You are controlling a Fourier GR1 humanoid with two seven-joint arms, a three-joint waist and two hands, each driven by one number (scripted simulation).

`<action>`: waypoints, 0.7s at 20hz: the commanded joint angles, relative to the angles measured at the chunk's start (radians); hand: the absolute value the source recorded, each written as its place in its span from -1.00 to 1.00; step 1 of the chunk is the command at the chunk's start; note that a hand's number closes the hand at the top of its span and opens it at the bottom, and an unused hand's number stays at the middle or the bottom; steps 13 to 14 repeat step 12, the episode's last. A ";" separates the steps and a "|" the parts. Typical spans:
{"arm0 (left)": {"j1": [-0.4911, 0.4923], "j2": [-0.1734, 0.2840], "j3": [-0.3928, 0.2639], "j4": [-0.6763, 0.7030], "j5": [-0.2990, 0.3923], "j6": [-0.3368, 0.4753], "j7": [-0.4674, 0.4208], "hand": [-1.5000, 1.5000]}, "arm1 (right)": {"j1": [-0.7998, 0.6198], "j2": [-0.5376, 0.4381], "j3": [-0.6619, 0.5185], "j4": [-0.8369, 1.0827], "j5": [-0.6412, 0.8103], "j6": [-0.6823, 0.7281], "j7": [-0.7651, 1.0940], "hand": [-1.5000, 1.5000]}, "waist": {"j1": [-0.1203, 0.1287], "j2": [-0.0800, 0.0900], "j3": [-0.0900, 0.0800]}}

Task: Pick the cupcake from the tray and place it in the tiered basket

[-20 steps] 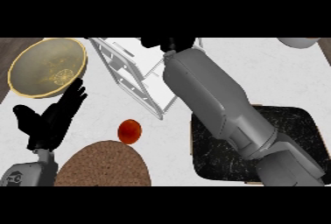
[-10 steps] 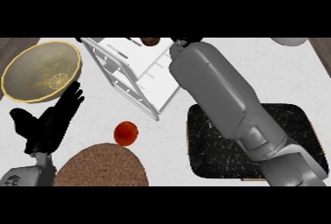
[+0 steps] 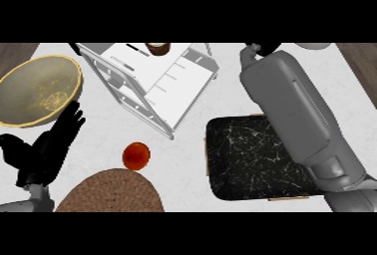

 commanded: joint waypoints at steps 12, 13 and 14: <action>0.027 0.008 0.028 -0.024 0.017 -0.021 -0.010 0.00 | 0.607 -0.370 -0.092 -0.890 0.031 0.238 0.253 -1.00 | -0.009 0.004 0.000; 0.027 0.008 0.028 -0.024 0.017 -0.021 -0.010 0.00 | 0.607 -0.370 -0.092 -0.890 0.031 0.238 0.253 -1.00 | -0.009 0.004 0.000; 0.027 0.008 0.028 -0.024 0.017 -0.021 -0.010 0.00 | 0.607 -0.370 -0.092 -0.890 0.031 0.238 0.253 -1.00 | -0.009 0.004 0.000</action>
